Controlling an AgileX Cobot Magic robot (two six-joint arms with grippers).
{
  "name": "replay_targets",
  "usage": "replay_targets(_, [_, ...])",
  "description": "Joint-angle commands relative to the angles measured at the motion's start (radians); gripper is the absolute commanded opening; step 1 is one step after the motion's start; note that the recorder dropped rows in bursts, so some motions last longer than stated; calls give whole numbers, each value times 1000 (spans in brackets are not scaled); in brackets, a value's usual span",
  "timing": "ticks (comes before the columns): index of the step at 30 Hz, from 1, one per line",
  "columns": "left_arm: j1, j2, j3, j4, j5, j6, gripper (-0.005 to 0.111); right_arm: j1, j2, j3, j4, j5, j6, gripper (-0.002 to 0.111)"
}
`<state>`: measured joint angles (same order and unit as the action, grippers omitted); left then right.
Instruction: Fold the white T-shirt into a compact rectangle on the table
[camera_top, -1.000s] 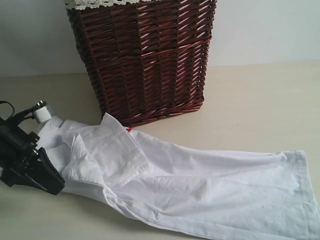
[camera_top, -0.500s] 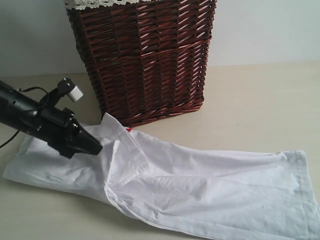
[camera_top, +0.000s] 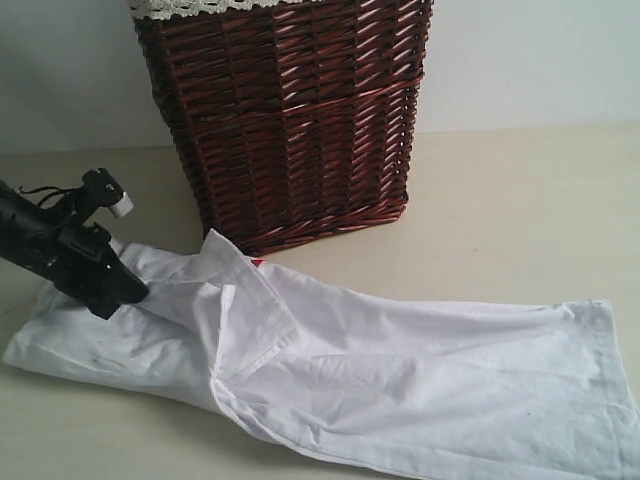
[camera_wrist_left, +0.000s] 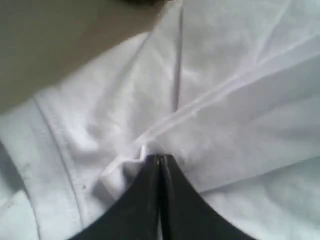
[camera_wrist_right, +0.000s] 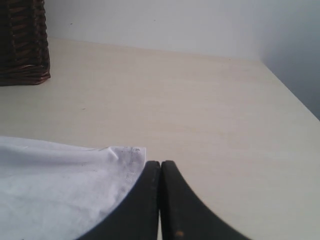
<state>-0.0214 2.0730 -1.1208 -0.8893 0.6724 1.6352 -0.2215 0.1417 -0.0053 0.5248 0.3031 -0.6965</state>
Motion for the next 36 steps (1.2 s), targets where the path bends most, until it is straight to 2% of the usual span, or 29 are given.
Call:
replay_targets(1, [12,15,85,255,89,-68,0,1,0,5,-1,-3,-8,0])
replay_targets(3, [16,10,159,308,94,-70,0,1,0,5,-1,-3,-8,0])
replay_targets(8, [24,-72,268,298,106,-21,0,1,0,5,-1,-3,-8,0])
replay_targets(11, [24,-148,261,238,100,-9,0,1,0,5,-1,-3,-8,0])
replay_targets(17, [24,-321,206,19,107,-12,0,1,0,5,-2,-3,-8,0])
replay_targets(20, [24,-378,194,-25,117,-12,0,1,0,5,-2,-3,-8,0])
replay_targets(24, [24,-419,201,45,319,-47,0,1,0,5,0,-3,-8,0])
replay_targets(26, [24,-423,226,97,371,-58,0,1,0,5,0,-3,-8,0])
replay_targets(29, [28,-423,286,129,306,-112,0,1,0,5,0,-3,-8,0])
replay_targets(32, [60,-423,339,118,152,-235,0,1,0,5,0,-3,-8,0])
replay_targets(34, [97,-423,362,127,99,-351,6,1,0,5,0,-3,-8,0])
replay_targets(36, [141,-423,375,148,115,-402,22,1,0,5,0,-3,-8,0])
